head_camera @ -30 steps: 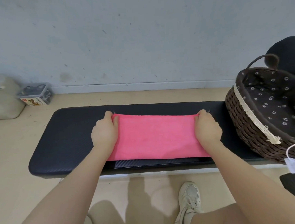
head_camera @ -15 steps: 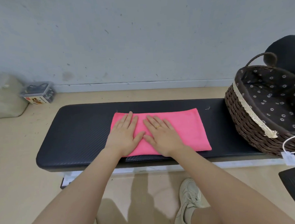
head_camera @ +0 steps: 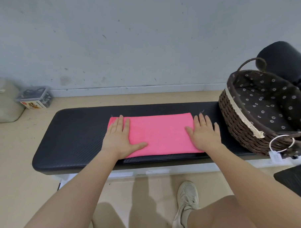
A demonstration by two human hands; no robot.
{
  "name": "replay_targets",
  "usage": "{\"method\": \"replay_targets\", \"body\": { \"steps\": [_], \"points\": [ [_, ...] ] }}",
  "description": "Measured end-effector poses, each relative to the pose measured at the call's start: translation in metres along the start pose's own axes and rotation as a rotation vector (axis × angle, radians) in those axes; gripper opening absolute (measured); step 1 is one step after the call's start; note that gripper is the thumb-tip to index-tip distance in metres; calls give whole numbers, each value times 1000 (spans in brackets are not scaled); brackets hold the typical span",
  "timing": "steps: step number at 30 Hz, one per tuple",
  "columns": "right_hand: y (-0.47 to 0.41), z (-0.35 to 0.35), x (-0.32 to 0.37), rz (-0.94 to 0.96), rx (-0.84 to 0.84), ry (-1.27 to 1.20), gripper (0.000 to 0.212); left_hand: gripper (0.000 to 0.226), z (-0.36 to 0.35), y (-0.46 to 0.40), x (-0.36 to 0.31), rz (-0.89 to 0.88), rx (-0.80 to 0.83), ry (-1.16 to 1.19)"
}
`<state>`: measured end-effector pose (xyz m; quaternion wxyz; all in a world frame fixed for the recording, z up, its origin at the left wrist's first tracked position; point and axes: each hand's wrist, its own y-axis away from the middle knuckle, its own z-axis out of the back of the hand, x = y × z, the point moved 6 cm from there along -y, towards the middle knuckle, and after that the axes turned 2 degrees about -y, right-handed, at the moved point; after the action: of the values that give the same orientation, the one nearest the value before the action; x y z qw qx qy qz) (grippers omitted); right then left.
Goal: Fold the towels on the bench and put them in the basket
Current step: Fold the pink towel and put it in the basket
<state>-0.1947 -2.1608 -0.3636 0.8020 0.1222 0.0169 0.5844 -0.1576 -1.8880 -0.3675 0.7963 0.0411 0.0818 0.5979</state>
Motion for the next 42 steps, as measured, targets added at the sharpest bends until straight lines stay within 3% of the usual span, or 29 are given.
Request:
{"method": "replay_targets", "body": {
  "steps": [3, 6, 11, 14, 21, 25, 29, 32, 34, 38, 42],
  "points": [
    [10, 14, 11, -92, -92, -146, 54, 122, -1, 6, -4, 41, 22, 14],
    [16, 14, 11, -230, -34, -411, 45, 123, -1, 11, -8, 61, 20, 40],
    [10, 11, 13, -250, 70, -853, 31, 107, 8, 12, -53, -225, 12, 70],
    [15, 15, 13, -248, 179, -1113, 30, 90, 8, 4, -69, -259, 75, 55],
    [18, 26, 21, -219, 332, -1430, 26, 116, 9, -20, -76, -192, 168, -62],
    [24, 41, 41, -94, 355, -1523, 34, 123, 7, -25, -78, -199, 191, -60],
    [35, 54, 84, 92, 358, -1490, 42, 107, 17, -14, -68, -272, 129, 136],
    [40, 59, 122, 177, 260, -1283, 55, 68, 44, 4, -35, -275, -136, 215],
    [46, 57, 150, 245, 198, -1115, 52, 37, 54, 17, -6, -256, -234, 326],
    [51, 25, 195, 348, 98, -623, 28, 41, 40, 33, 29, -184, -187, 491],
    [48, -1, 212, 302, 97, -474, 25, 42, 23, 37, 46, -16, -199, 731]
  ]
}}
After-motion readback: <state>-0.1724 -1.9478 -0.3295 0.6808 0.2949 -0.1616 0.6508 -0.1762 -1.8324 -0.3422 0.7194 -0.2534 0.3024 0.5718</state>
